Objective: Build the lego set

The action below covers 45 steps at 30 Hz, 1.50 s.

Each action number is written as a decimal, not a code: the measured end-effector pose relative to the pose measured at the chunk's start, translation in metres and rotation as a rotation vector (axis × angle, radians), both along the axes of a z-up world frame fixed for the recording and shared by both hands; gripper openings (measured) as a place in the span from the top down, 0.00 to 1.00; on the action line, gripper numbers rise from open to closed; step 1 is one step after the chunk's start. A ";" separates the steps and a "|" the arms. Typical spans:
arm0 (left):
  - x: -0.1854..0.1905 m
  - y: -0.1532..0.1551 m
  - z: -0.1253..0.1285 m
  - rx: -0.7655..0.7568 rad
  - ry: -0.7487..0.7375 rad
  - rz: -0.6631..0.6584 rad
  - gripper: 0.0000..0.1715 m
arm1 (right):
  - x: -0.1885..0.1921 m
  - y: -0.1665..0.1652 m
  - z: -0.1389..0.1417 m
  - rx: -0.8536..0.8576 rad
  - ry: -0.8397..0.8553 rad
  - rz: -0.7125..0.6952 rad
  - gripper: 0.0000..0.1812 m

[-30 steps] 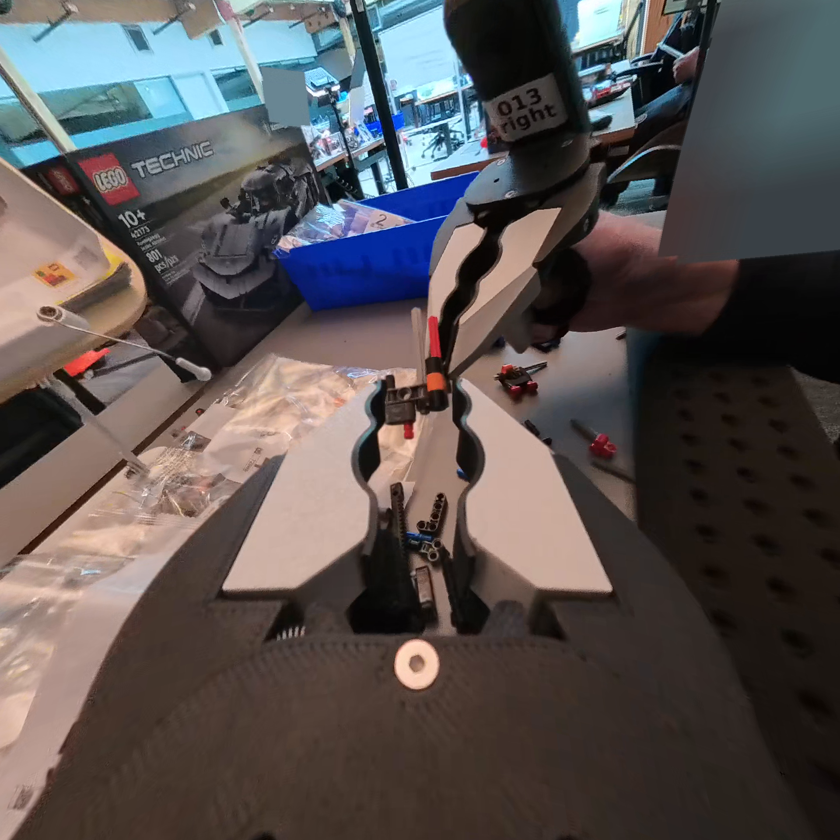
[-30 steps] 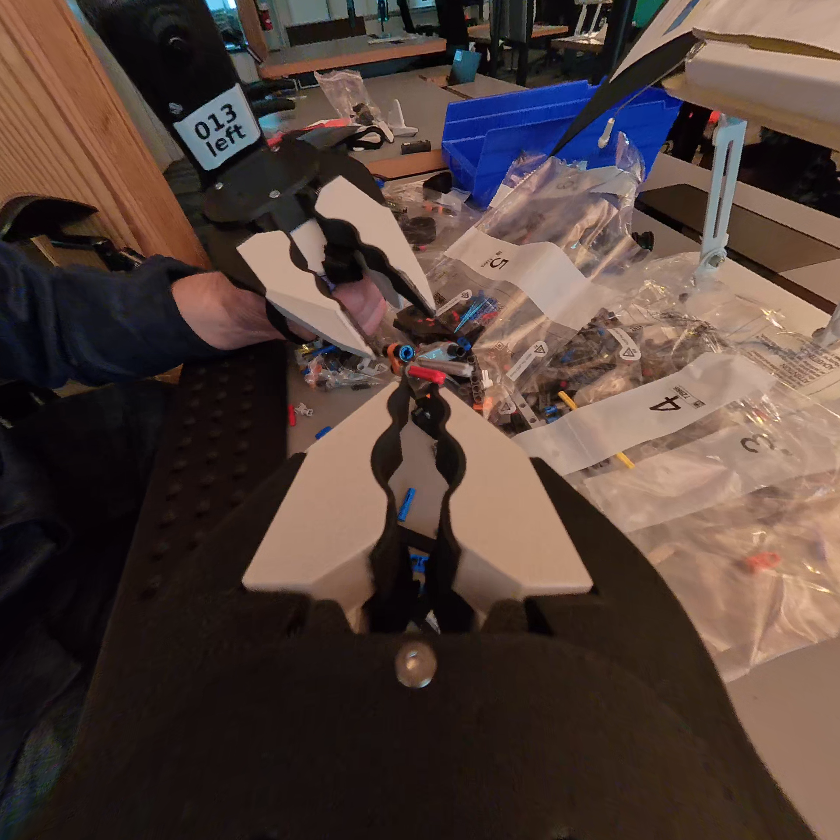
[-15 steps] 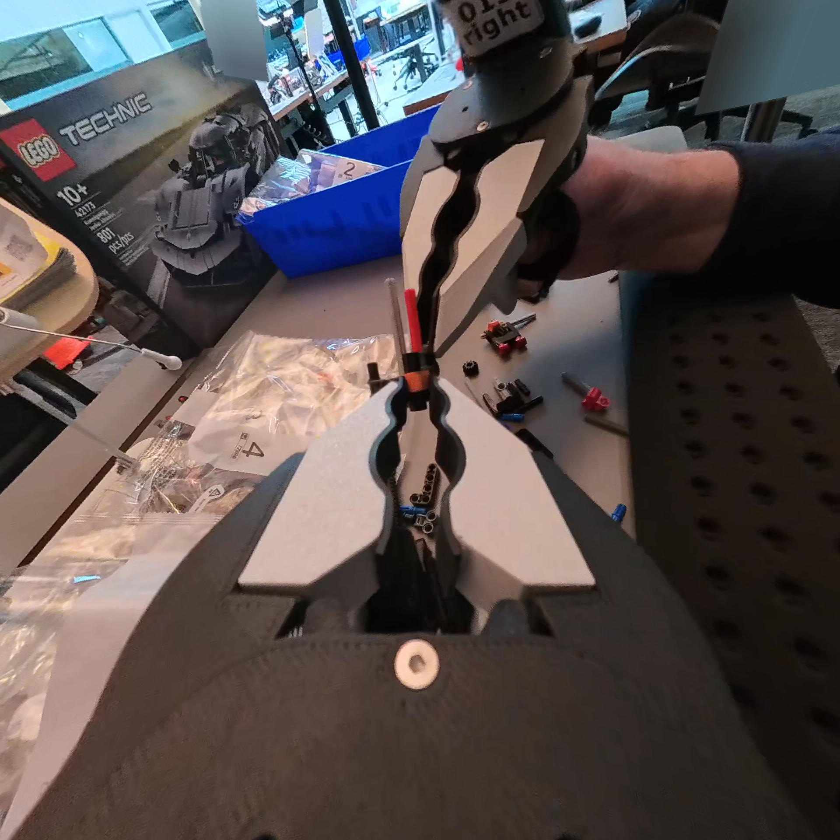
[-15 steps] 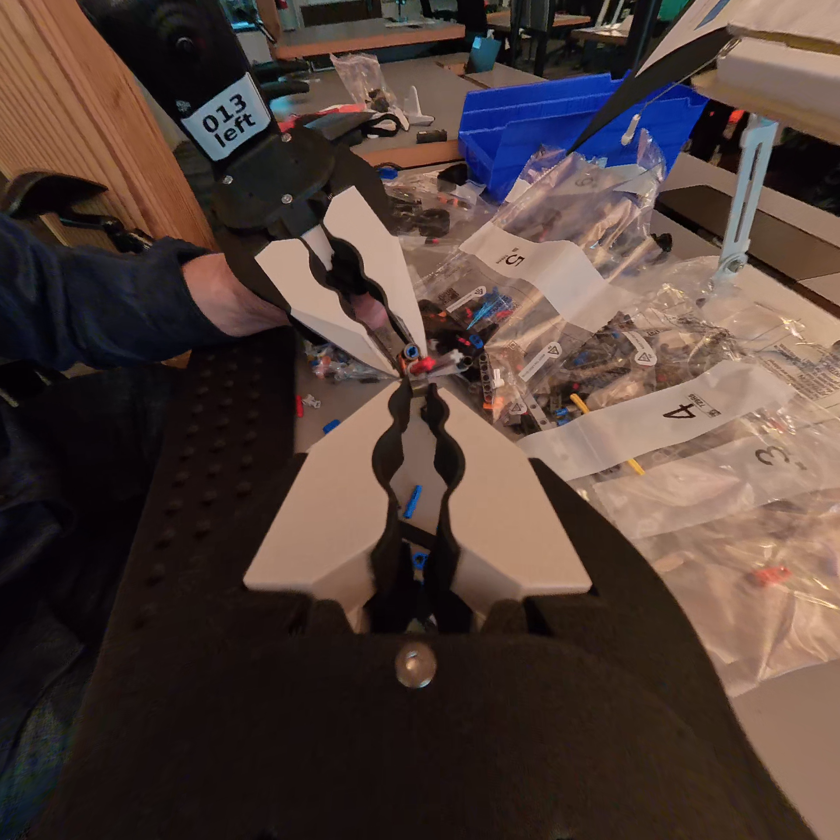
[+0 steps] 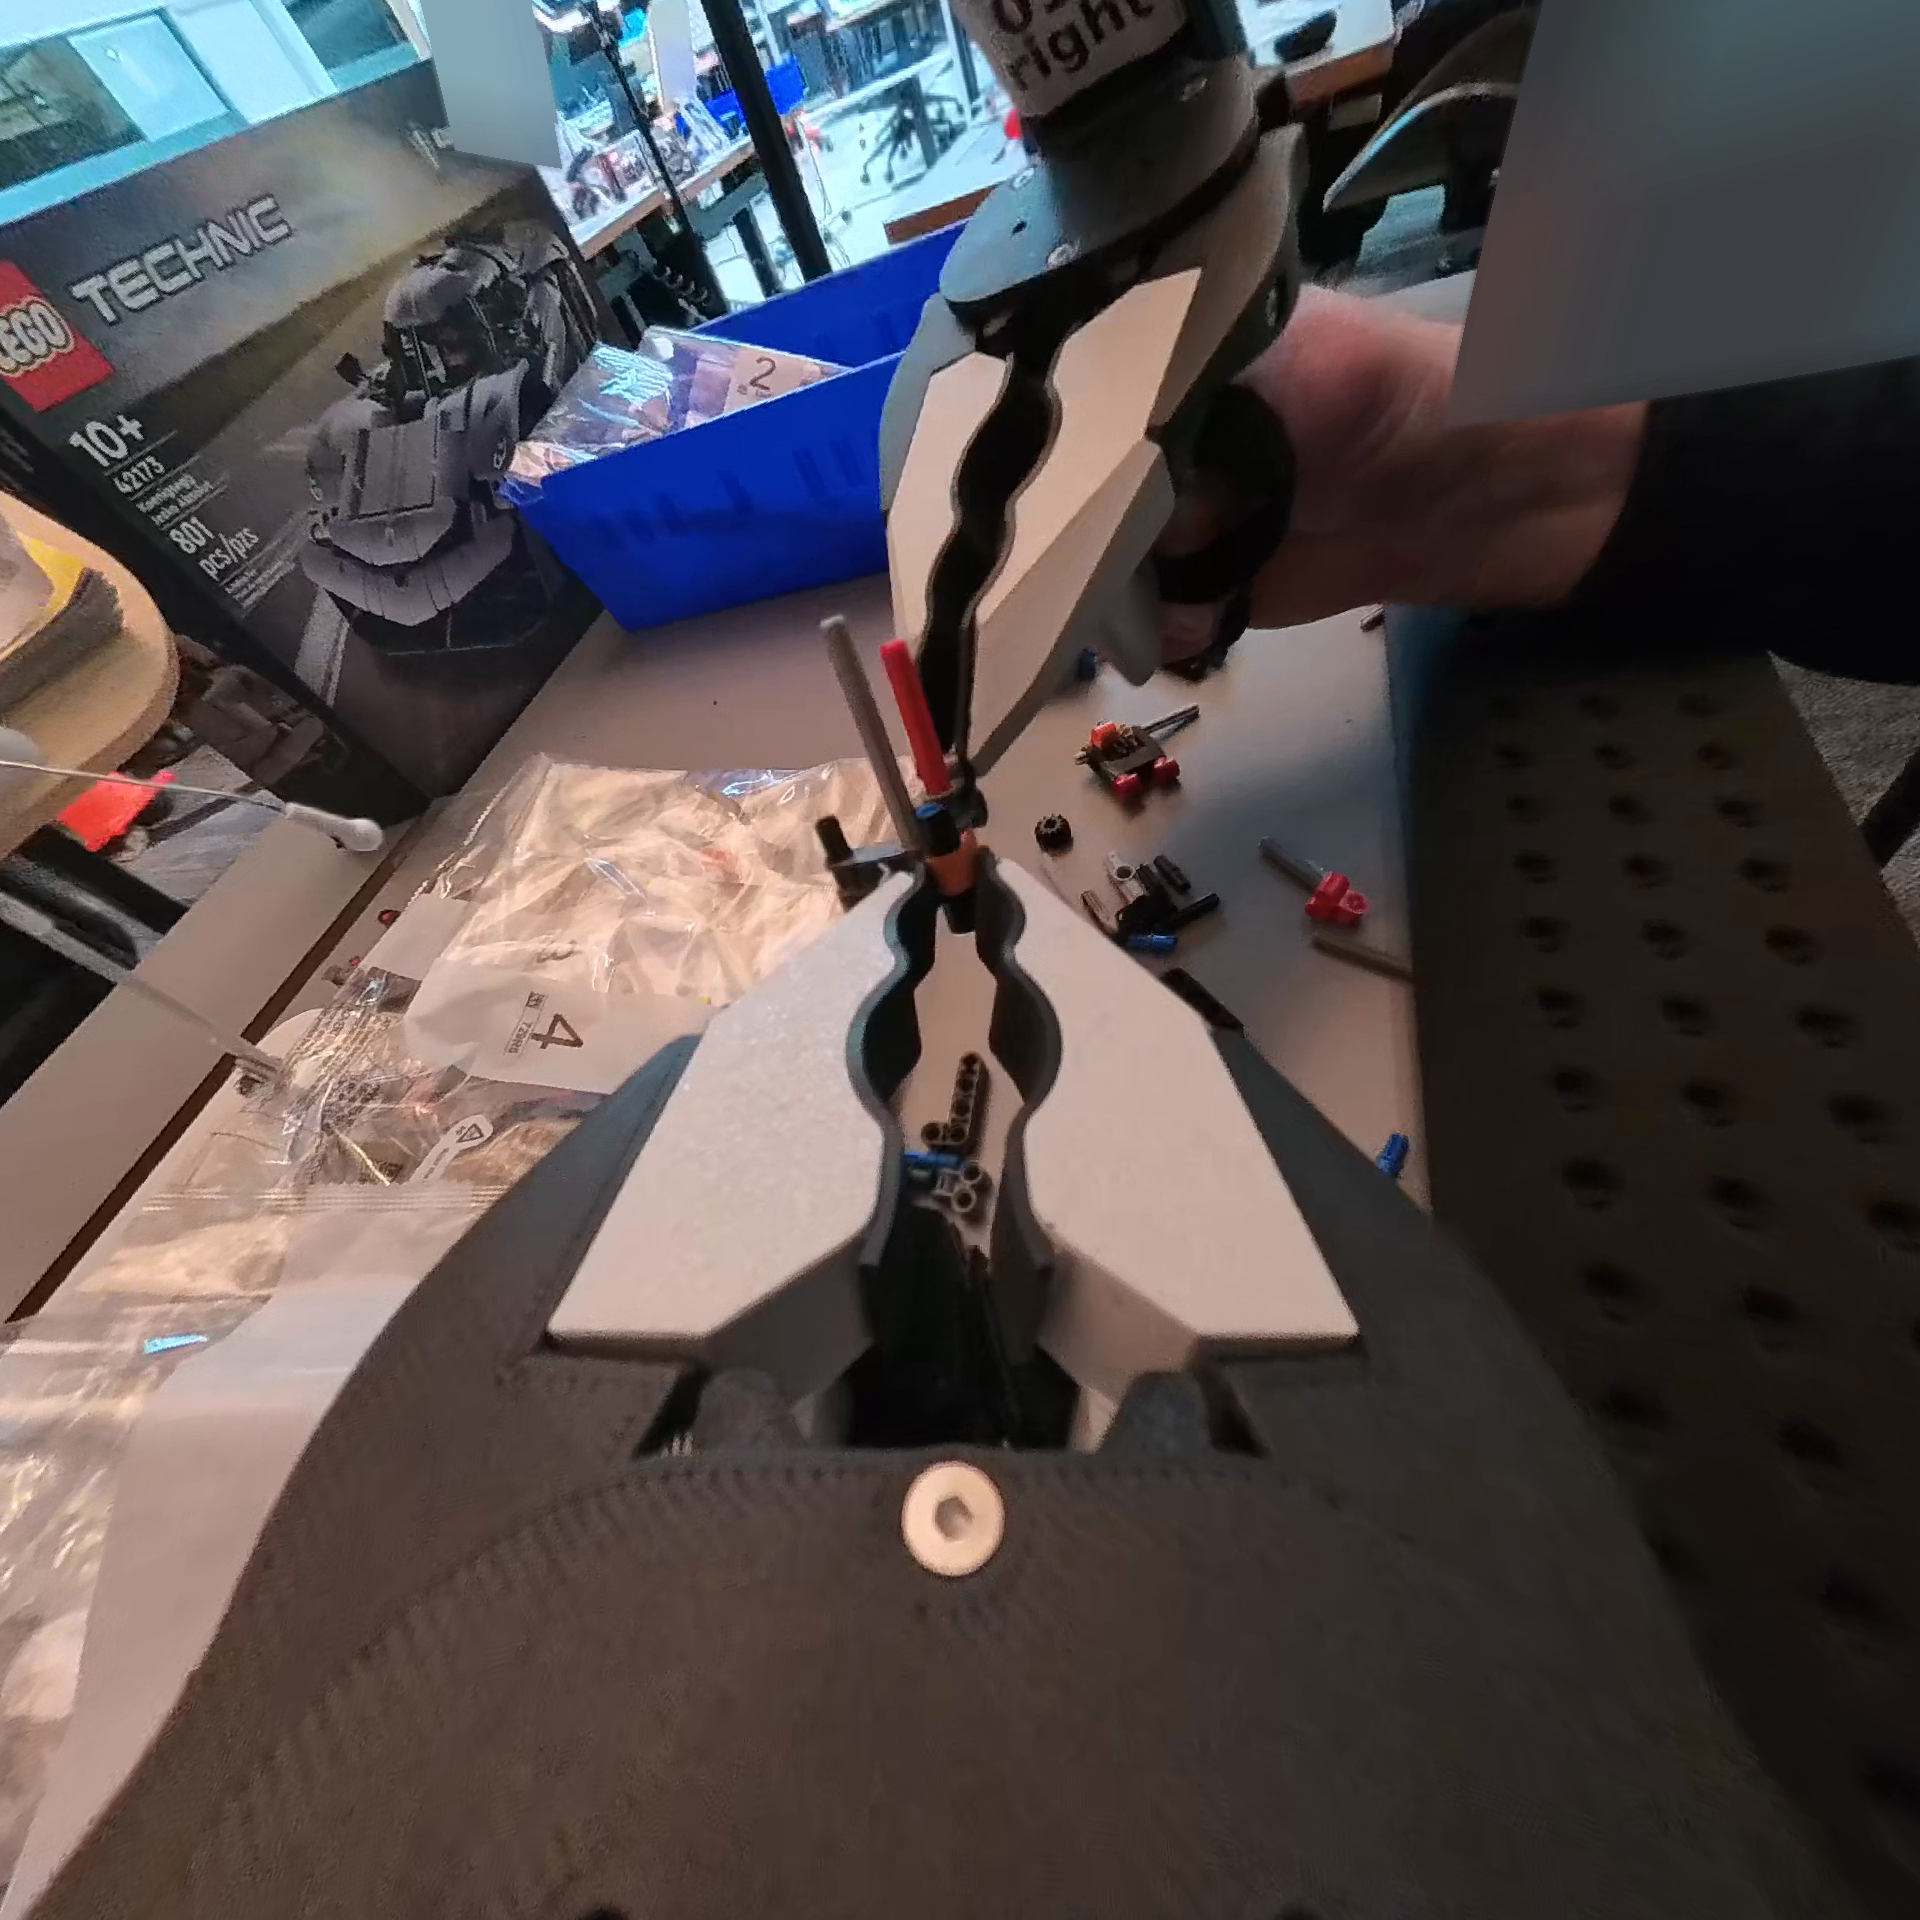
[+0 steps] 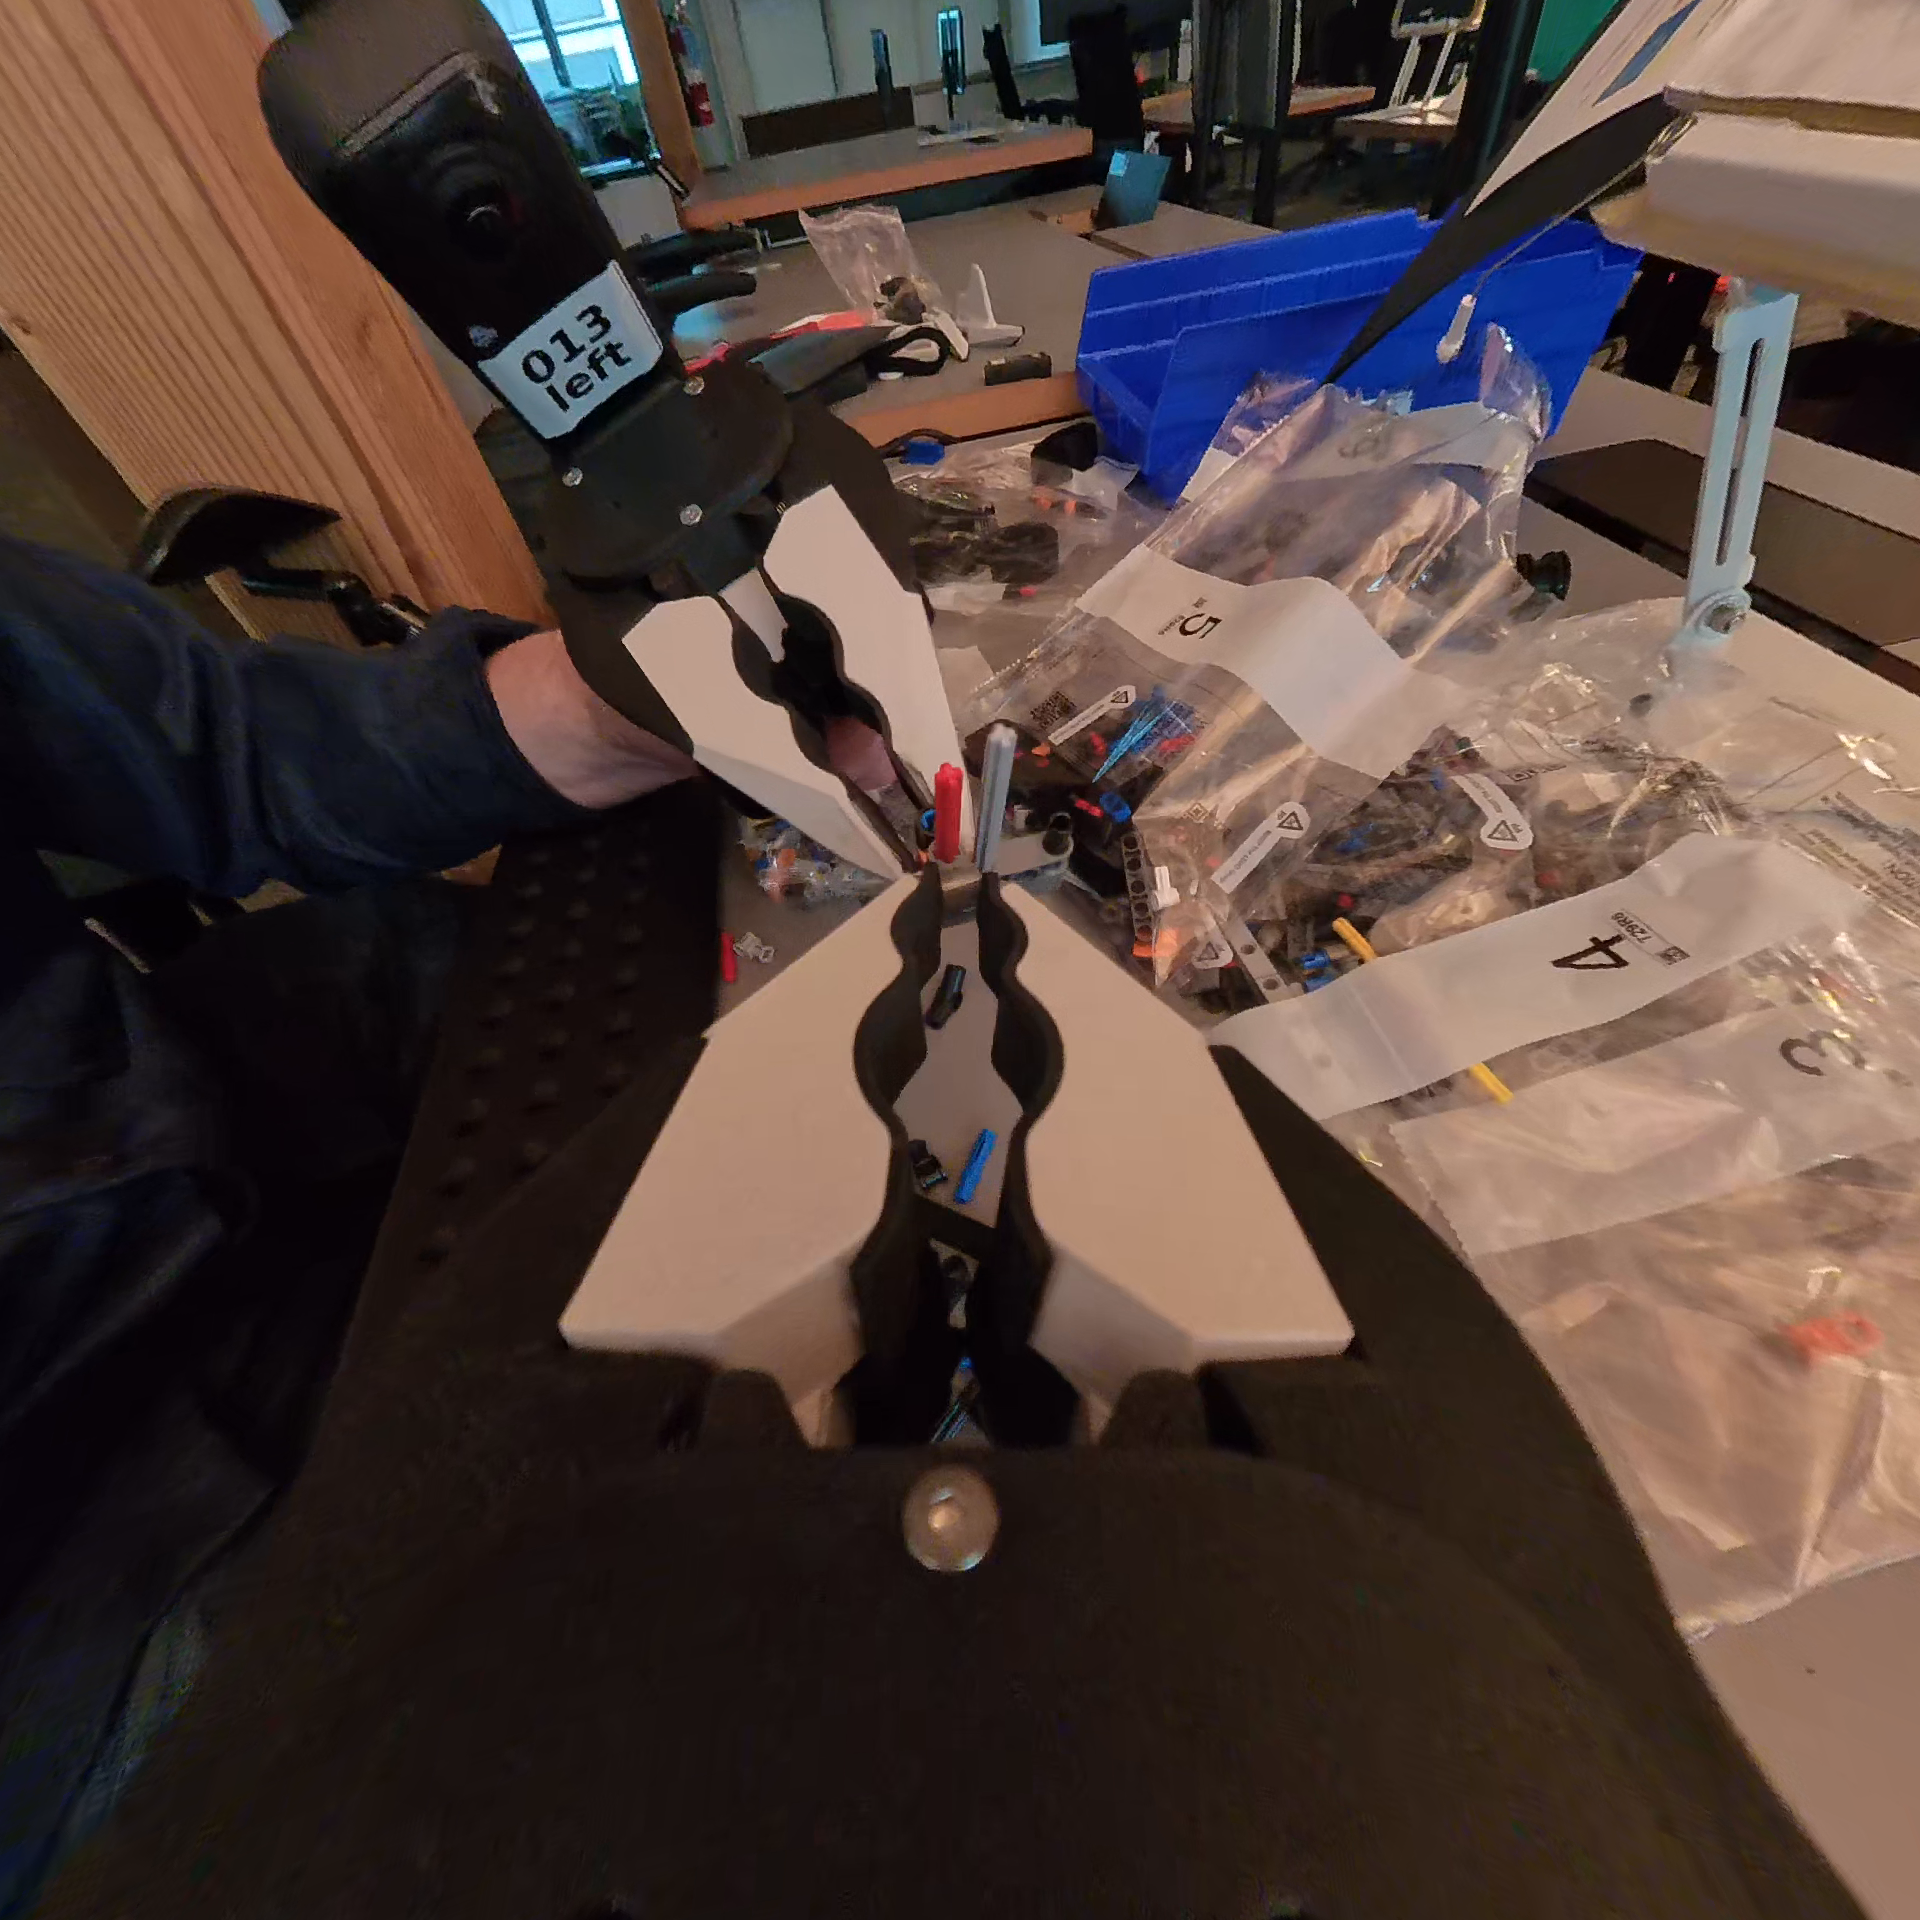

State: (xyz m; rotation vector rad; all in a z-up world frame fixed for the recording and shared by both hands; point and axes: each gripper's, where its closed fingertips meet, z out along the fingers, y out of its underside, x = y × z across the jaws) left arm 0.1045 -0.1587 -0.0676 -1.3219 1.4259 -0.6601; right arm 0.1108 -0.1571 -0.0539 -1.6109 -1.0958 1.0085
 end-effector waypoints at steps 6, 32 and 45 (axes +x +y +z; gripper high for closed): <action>0.001 -0.001 -0.006 0.021 0.039 0.002 0.96 | 0.000 0.000 -0.004 -0.032 0.001 0.009 0.98; 0.005 0.003 -0.007 -0.062 0.029 0.024 0.91 | -0.007 0.002 -0.004 -0.008 -0.002 -0.013 0.99; 0.006 0.003 -0.006 -0.050 0.042 0.031 0.91 | -0.004 0.004 0.001 -0.044 0.045 -0.014 0.99</action>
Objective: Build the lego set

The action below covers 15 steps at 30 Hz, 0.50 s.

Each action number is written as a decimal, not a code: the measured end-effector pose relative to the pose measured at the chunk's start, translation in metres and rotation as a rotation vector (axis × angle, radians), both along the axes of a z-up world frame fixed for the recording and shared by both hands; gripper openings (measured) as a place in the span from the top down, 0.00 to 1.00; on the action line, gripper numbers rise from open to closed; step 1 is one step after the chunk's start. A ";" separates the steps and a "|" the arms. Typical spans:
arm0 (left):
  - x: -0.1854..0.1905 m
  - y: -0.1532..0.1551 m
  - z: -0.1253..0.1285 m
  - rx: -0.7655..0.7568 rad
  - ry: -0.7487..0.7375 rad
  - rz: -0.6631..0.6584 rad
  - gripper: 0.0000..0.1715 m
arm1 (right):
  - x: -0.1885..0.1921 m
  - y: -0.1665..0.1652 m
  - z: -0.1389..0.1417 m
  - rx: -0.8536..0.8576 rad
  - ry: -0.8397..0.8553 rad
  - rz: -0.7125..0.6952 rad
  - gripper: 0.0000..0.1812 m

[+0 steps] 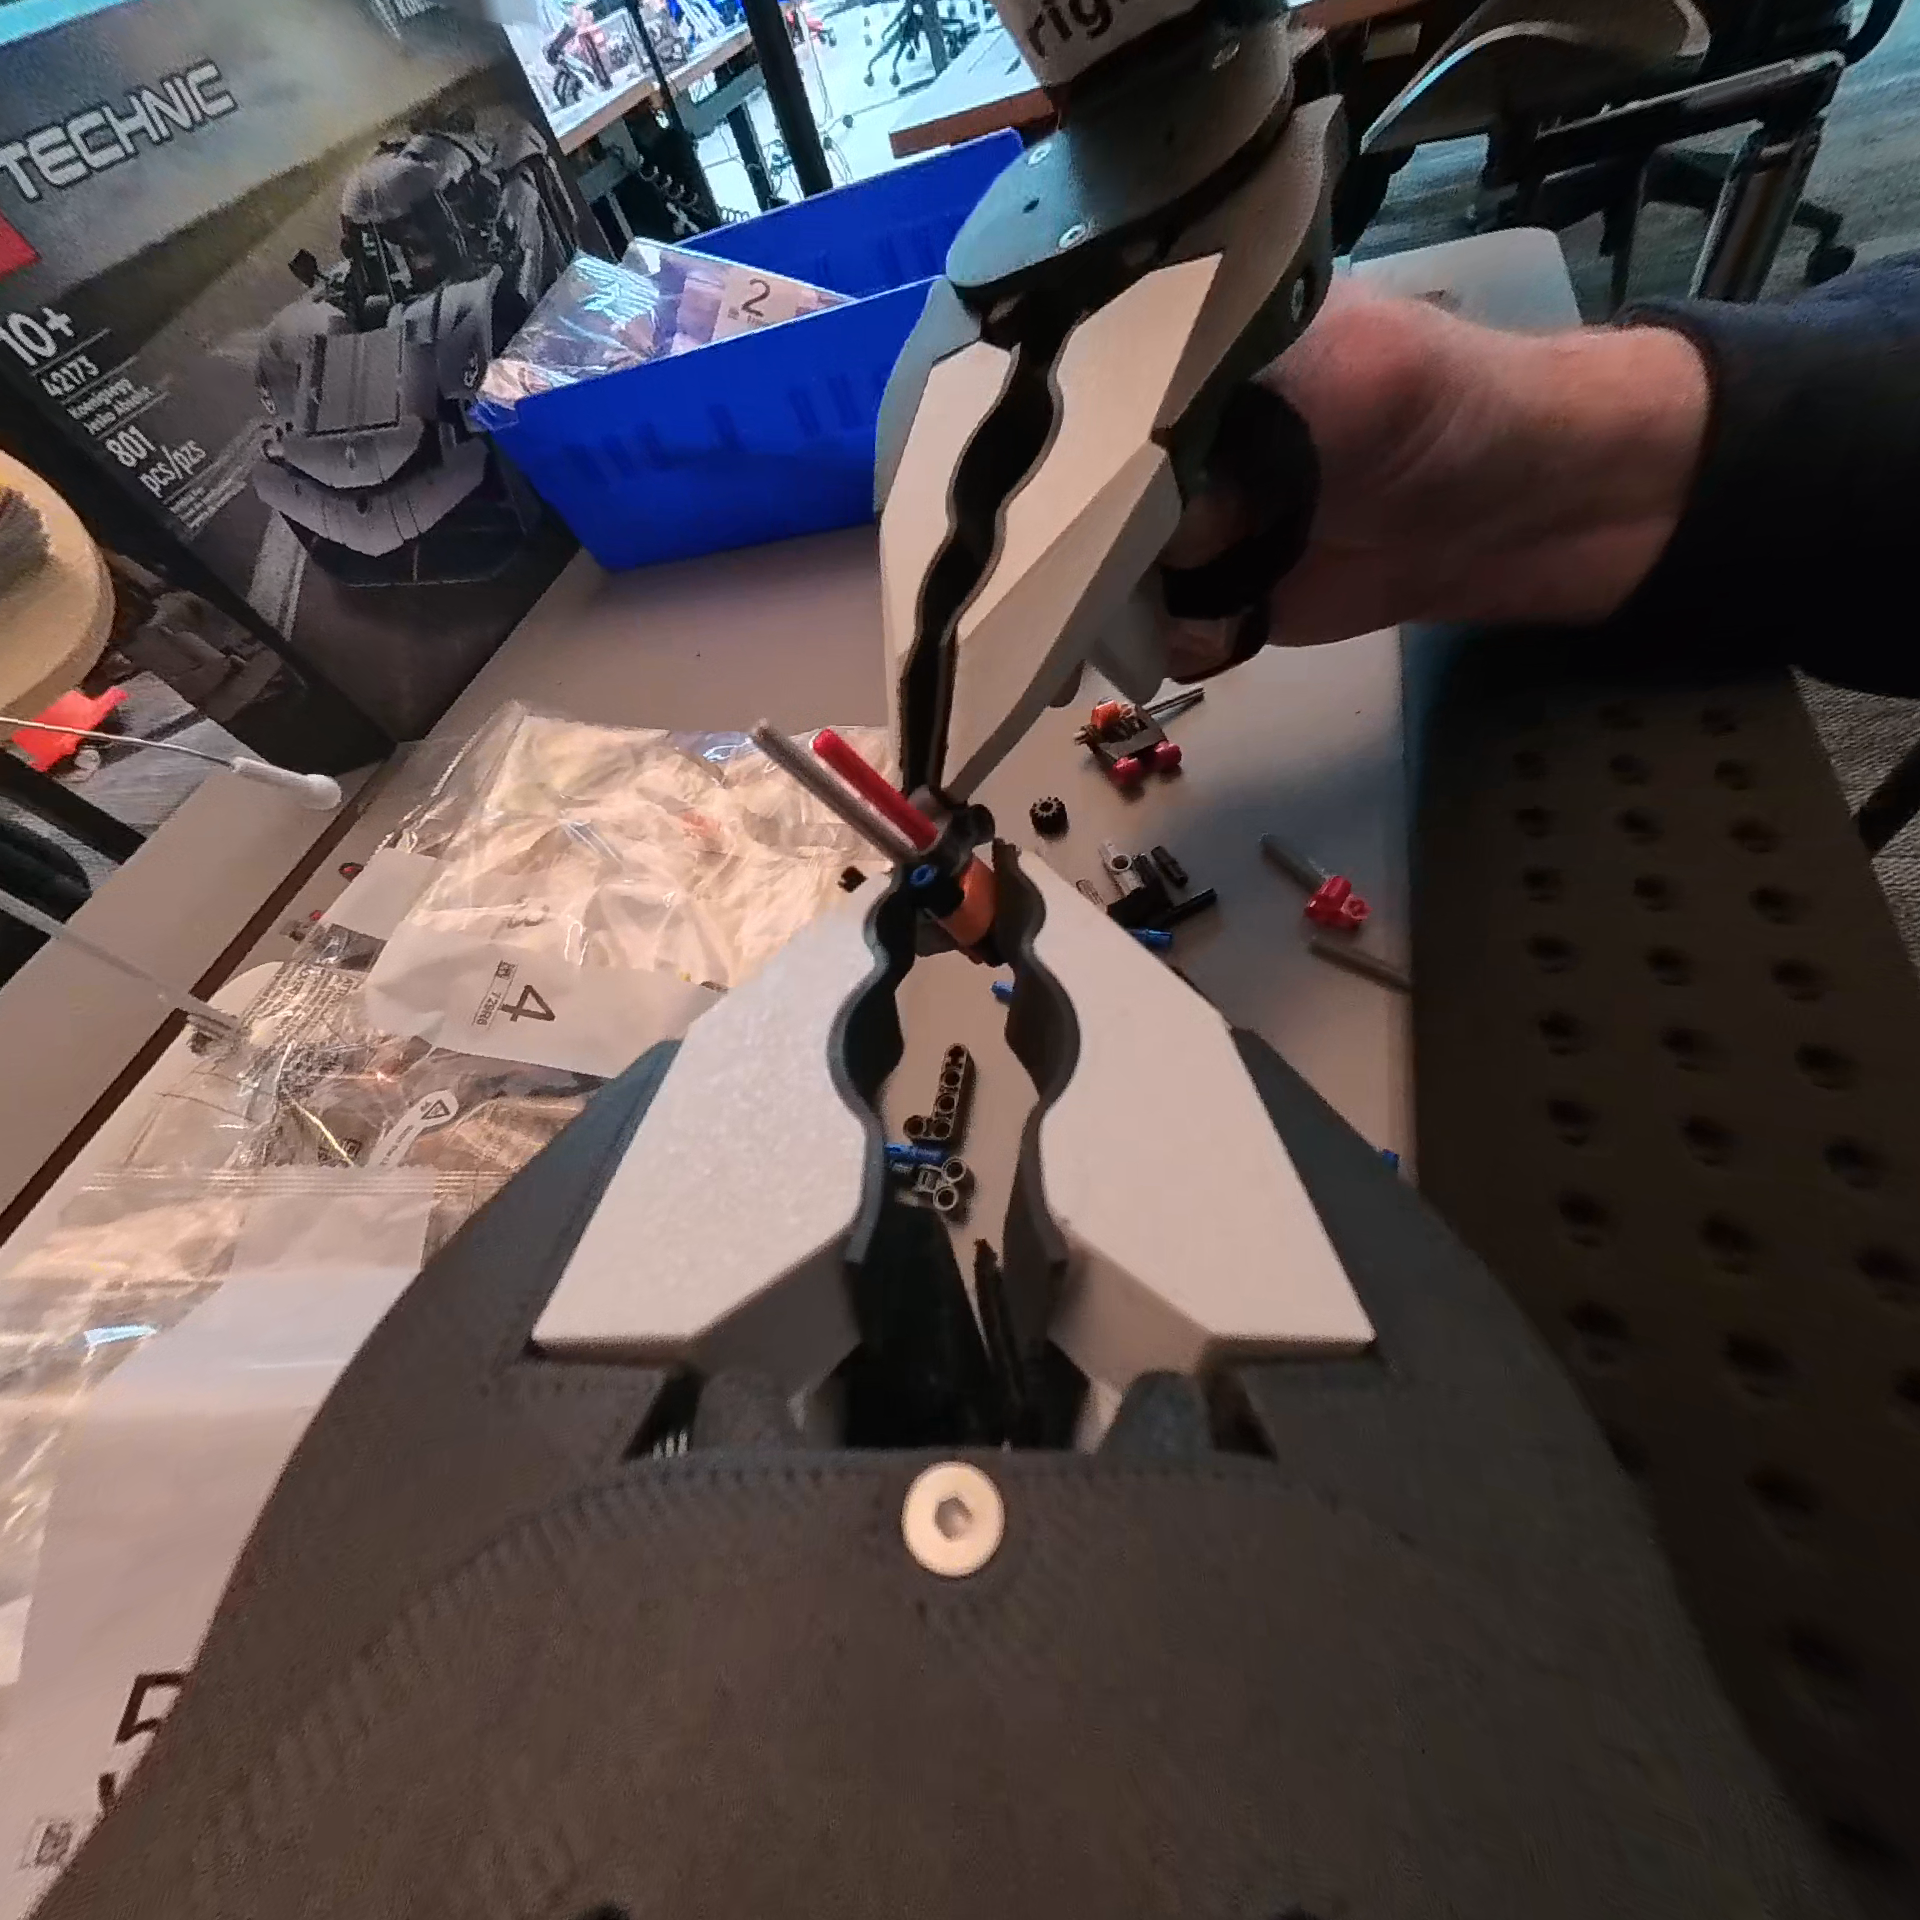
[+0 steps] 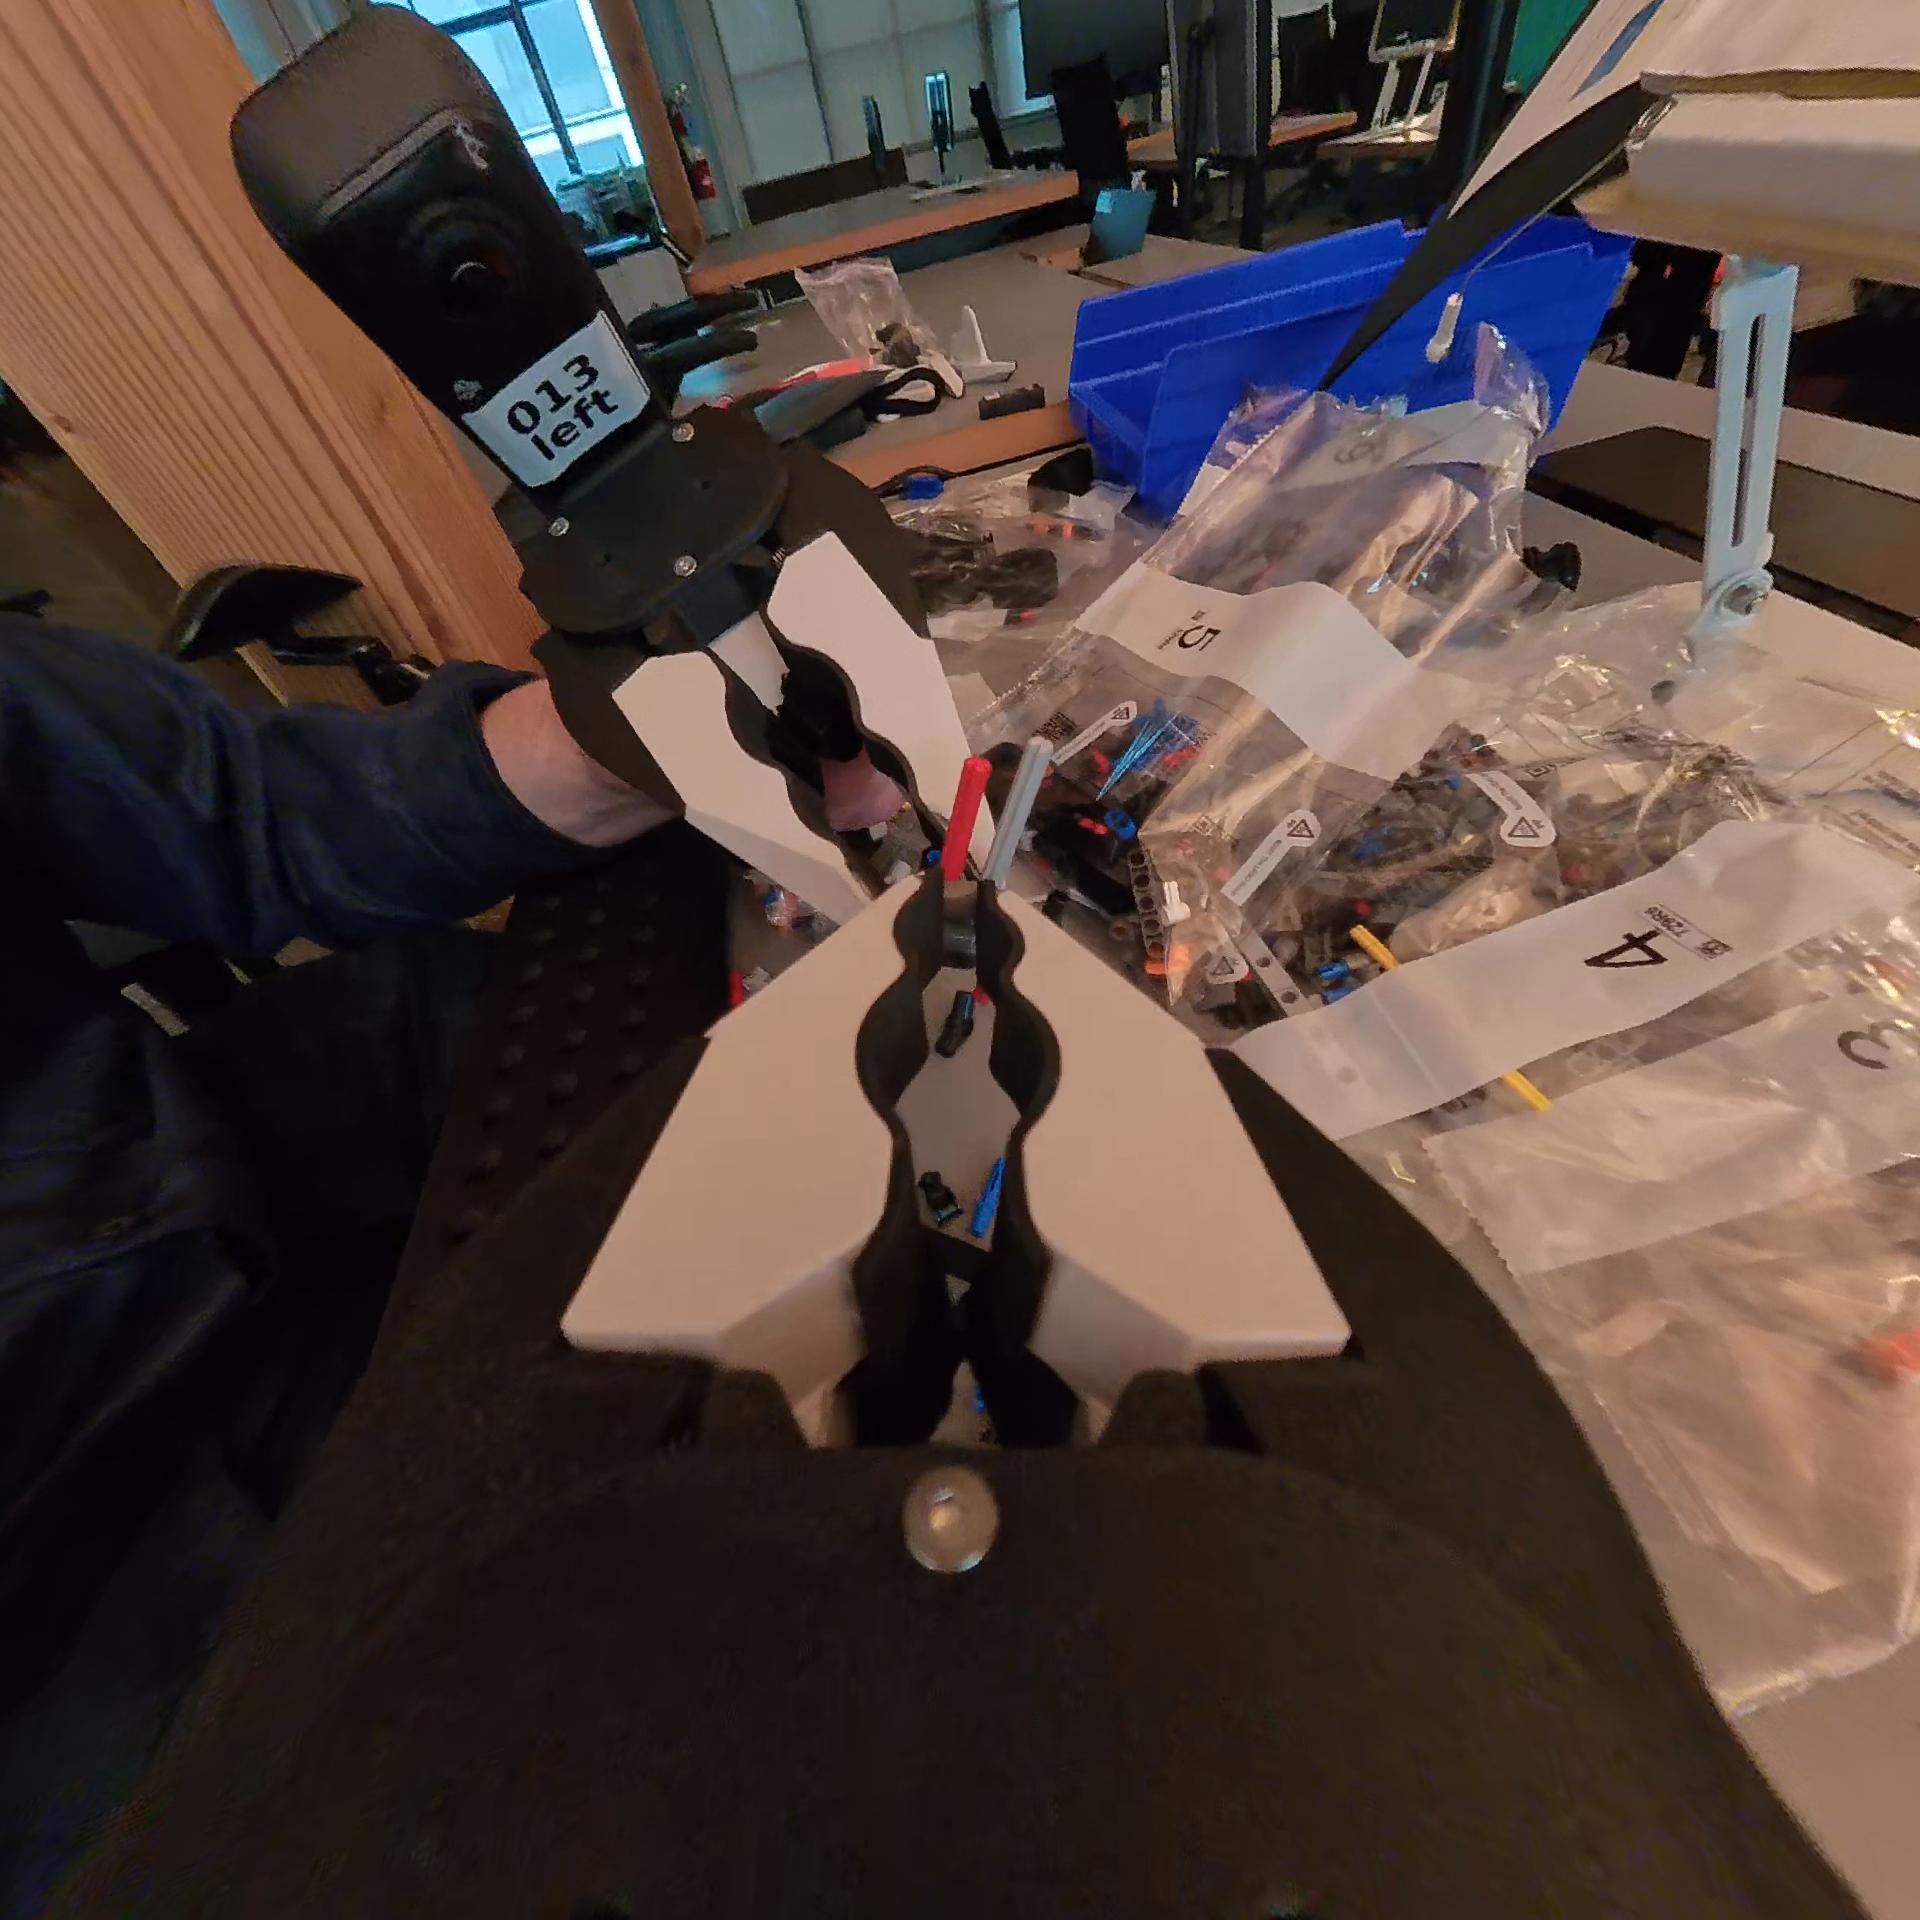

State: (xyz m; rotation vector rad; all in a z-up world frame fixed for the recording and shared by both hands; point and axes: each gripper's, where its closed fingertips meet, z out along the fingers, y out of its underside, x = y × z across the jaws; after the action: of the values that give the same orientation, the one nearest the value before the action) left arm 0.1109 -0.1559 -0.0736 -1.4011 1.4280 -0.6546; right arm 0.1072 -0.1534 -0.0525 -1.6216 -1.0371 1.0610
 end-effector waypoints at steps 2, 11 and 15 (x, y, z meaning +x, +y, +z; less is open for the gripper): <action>0.000 0.001 -0.001 0.016 0.010 0.007 0.91 | 0.001 0.001 0.000 -0.006 0.002 -0.006 0.99; 0.000 0.000 0.002 0.019 0.001 0.004 0.91 | 0.003 0.003 0.006 -0.057 0.065 -0.011 0.99; 0.012 -0.030 -0.064 0.070 0.316 -0.126 0.95 | 0.031 0.016 0.049 -0.042 0.322 -0.077 1.00</action>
State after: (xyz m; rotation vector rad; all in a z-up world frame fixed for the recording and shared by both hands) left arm 0.1232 -0.1863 -0.1380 -1.4125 1.7819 -0.4702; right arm 0.1383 -0.1374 -0.0035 -1.4511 -0.7381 1.2494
